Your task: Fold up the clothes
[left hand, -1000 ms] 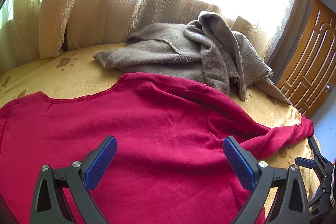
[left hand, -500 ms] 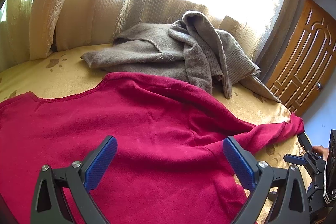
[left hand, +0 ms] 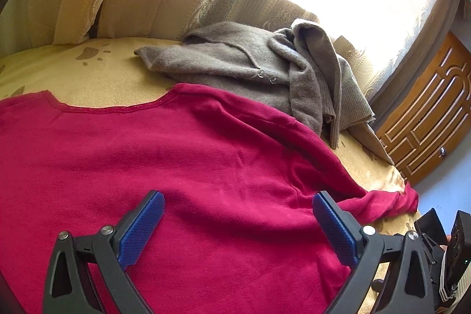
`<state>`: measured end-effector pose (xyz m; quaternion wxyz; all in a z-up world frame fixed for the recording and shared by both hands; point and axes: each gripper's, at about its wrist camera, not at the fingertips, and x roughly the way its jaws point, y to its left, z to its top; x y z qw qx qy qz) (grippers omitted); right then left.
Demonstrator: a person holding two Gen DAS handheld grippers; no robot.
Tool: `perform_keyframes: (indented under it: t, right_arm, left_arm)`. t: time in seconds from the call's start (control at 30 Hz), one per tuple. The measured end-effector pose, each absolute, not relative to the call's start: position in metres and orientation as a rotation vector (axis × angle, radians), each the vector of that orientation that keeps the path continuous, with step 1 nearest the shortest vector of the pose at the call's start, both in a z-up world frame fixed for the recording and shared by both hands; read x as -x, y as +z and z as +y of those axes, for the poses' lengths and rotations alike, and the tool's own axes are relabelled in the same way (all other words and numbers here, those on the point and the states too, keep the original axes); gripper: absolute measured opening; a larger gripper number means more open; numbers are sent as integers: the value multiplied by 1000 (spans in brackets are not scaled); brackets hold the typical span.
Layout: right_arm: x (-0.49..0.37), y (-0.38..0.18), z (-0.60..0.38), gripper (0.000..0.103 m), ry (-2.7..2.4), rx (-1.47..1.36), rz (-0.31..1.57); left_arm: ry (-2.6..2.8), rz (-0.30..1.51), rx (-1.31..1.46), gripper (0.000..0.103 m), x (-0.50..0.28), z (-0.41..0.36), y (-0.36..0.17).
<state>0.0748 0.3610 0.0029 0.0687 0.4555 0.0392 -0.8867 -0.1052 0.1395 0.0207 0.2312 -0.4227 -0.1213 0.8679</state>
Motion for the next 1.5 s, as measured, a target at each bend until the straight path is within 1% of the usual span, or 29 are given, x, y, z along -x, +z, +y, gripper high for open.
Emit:
perform_keyframes:
  t: [0.07,0.27,0.53,1.1,1.3,1.4,1.5]
  right_arm:
    - [-75,2,362,103,-2670,-1371,118]
    - [-75,2,362,103,-2670,-1371,118]
    - [-75,2,361,103,-2670,-1371,119]
    - [-75,1,362,103,-2669,-1371,119]
    - [-75,2,363,103,-2670,-1371,119]
    - [-75,2,362,103,-2670,-1371,119]
    - [-75,2,362,103,-2670,-1371,119]
  left_arm:
    - [2378,-370,1172,103,108,137,18]
    - [2377,-379,1158,103,113,139,17]
    - [2278,-588,1086,103,117,116,14]
    - [2269,-523,1103,103,126,126,16]
    - [2253,-549,1094,103,128,124,15]
    - [2262,-531,1099,103,127,126,16]
    - [2252,-562,1088,103,128,123,15]
